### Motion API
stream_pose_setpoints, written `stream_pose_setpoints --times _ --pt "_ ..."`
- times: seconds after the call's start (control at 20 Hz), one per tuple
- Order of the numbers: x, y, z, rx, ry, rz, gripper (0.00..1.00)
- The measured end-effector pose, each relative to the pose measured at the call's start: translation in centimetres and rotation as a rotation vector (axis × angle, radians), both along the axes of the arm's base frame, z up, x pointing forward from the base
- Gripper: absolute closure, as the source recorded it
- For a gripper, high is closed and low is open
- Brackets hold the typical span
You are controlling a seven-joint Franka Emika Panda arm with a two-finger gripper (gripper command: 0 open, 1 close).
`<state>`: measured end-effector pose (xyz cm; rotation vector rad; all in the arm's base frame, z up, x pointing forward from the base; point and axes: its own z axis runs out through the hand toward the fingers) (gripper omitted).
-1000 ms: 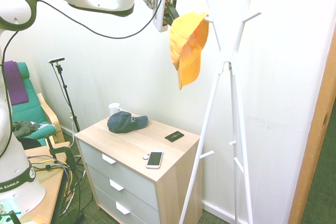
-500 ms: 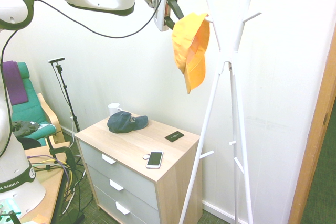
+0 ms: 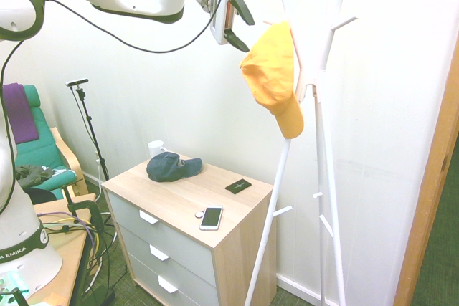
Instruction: Hang the cap
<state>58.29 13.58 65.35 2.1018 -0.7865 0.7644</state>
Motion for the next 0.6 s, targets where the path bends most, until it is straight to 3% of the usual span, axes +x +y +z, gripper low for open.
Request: stream_pose_setpoints --times 0.15,0.6 --pt "0.0 0.2 -0.7 0.037 0.013 0.005 0.0" --pt "-1.5 4.3 -2.6 0.542 0.16 0.047 0.0"
